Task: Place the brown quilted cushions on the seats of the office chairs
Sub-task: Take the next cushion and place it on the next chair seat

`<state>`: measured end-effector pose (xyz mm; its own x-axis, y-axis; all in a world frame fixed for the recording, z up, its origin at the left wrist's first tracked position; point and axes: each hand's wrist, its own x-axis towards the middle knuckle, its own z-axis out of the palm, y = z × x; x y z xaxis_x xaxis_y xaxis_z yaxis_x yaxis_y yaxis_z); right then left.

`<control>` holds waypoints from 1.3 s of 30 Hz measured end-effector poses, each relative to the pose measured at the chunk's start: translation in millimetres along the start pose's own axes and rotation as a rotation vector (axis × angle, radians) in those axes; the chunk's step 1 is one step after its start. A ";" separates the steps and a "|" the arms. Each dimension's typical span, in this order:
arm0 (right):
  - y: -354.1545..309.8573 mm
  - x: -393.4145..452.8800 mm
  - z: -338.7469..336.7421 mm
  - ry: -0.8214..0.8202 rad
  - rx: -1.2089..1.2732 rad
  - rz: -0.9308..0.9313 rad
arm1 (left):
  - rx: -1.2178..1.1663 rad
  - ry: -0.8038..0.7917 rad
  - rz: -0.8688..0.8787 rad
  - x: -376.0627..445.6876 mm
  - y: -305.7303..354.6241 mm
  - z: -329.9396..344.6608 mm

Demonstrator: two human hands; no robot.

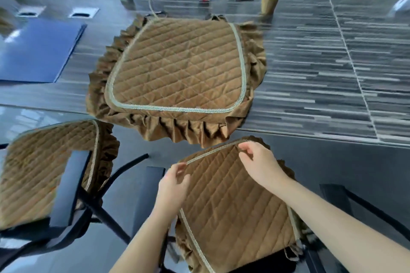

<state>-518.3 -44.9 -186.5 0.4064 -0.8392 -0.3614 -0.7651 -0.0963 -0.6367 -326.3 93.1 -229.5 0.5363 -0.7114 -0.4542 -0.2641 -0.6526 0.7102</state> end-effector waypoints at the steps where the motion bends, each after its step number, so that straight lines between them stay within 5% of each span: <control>1: -13.5 4.4 -9.8 0.043 0.012 -0.024 | -0.003 0.046 0.031 4.5 9.3 -18.9; 4: -48.9 24.7 -36.0 0.140 0.033 -0.025 | 0.010 0.122 0.095 34.7 33.7 -79.7; 9: -83.8 66.2 -53.0 0.195 0.110 0.230 | 0.164 0.290 0.209 102.7 57.5 -167.7; 13: -92.0 94.4 -49.6 0.184 0.338 0.433 | 0.268 0.316 0.072 158.6 63.1 -207.7; 23: -95.3 129.9 -31.0 0.275 0.361 0.635 | -0.057 0.182 -0.210 221.9 59.2 -219.3; 32: -97.6 124.5 -50.9 0.199 0.685 0.565 | -0.509 0.083 -0.233 224.0 67.7 -229.1; 39: -84.1 59.1 -44.0 0.342 0.757 0.466 | -0.417 0.222 -0.033 151.6 60.9 -205.9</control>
<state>-451.9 -109.9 -124.4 -0.1184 -0.8282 -0.5477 -0.2377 0.5592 -0.7942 -96.0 -0.7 -144.4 0.7094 -0.5896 -0.3862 0.0761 -0.4806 0.8736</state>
